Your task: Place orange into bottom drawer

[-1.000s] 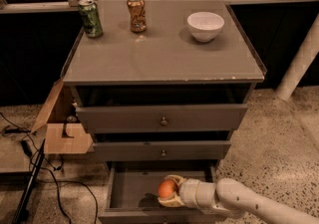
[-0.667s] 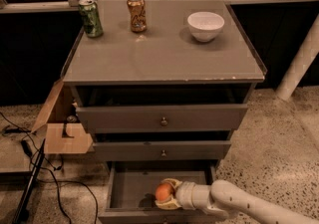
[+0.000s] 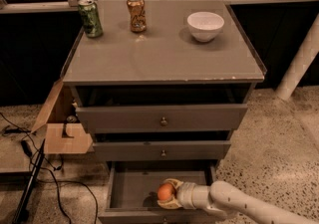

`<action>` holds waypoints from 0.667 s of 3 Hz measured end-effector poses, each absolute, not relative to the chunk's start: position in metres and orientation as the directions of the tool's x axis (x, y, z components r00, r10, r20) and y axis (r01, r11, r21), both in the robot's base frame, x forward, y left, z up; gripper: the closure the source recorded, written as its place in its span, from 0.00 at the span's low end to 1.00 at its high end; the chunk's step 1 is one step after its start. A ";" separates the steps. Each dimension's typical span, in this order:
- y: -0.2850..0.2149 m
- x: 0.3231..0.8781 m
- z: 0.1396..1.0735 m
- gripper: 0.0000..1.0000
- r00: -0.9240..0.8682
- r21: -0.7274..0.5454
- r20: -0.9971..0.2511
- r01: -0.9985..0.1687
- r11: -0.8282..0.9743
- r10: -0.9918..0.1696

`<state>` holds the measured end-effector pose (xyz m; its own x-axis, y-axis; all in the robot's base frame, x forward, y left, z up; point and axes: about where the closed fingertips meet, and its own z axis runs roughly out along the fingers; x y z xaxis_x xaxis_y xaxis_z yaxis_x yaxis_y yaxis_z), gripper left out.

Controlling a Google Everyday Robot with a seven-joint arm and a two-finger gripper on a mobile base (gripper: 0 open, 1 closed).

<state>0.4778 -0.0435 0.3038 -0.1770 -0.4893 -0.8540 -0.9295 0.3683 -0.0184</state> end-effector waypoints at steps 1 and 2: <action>-0.053 0.499 0.272 1.00 -0.143 -0.068 -0.853 -0.923 0.379 -0.502; -0.058 0.524 0.247 1.00 -0.116 -0.097 -0.863 -0.917 0.386 -0.492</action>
Offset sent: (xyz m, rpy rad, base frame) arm 0.0821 -0.0289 -0.0852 0.0042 -0.1305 -0.0398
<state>0.5241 -0.0579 0.2475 -0.1161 -0.4917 -0.8630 -0.9174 0.3861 -0.0966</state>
